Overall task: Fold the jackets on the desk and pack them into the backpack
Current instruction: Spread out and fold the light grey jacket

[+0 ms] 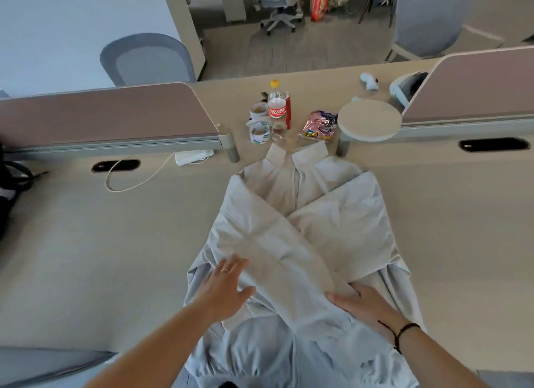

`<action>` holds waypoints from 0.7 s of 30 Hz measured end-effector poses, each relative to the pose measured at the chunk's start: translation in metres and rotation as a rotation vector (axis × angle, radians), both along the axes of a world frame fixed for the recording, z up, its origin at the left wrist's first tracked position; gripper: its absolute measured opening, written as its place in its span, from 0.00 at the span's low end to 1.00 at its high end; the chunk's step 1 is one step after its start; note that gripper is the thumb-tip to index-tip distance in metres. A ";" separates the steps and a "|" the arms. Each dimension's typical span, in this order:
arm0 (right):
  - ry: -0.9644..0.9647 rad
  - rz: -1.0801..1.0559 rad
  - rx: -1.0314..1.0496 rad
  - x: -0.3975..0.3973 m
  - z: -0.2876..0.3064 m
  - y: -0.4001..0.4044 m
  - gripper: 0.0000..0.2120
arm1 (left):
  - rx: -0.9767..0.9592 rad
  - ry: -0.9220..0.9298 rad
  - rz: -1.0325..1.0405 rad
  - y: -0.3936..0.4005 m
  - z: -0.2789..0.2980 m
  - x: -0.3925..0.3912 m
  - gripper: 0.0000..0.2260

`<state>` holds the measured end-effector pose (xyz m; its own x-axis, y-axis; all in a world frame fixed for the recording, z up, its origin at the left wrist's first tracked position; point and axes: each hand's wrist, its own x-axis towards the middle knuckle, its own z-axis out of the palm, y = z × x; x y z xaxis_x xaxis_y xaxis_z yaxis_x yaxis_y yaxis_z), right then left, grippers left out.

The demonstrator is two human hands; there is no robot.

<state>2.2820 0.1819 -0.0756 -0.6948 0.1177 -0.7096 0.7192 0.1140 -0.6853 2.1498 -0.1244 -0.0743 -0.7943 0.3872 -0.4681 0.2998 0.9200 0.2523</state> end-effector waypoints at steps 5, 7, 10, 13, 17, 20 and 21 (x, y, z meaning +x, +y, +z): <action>0.137 0.053 0.266 -0.013 0.003 0.019 0.23 | -0.080 0.005 -0.071 0.023 0.006 0.005 0.30; 0.171 0.090 0.324 -0.025 0.003 0.020 0.22 | -0.103 0.017 -0.083 0.028 0.003 0.002 0.30; 0.203 0.150 0.382 -0.046 -0.003 0.015 0.18 | -0.122 0.018 -0.059 0.031 0.000 -0.008 0.31; 0.239 0.182 0.411 -0.066 -0.015 0.007 0.17 | -0.091 0.019 -0.016 0.027 -0.006 -0.026 0.32; 0.168 0.201 0.487 -0.088 -0.022 0.008 0.16 | -0.061 0.060 0.000 0.018 -0.021 -0.078 0.32; 0.055 0.265 0.679 -0.093 -0.025 0.013 0.14 | -0.071 0.101 -0.008 0.015 -0.041 -0.129 0.33; 0.028 0.269 0.773 -0.093 -0.025 0.013 0.12 | -0.073 0.099 -0.002 0.015 -0.049 -0.143 0.33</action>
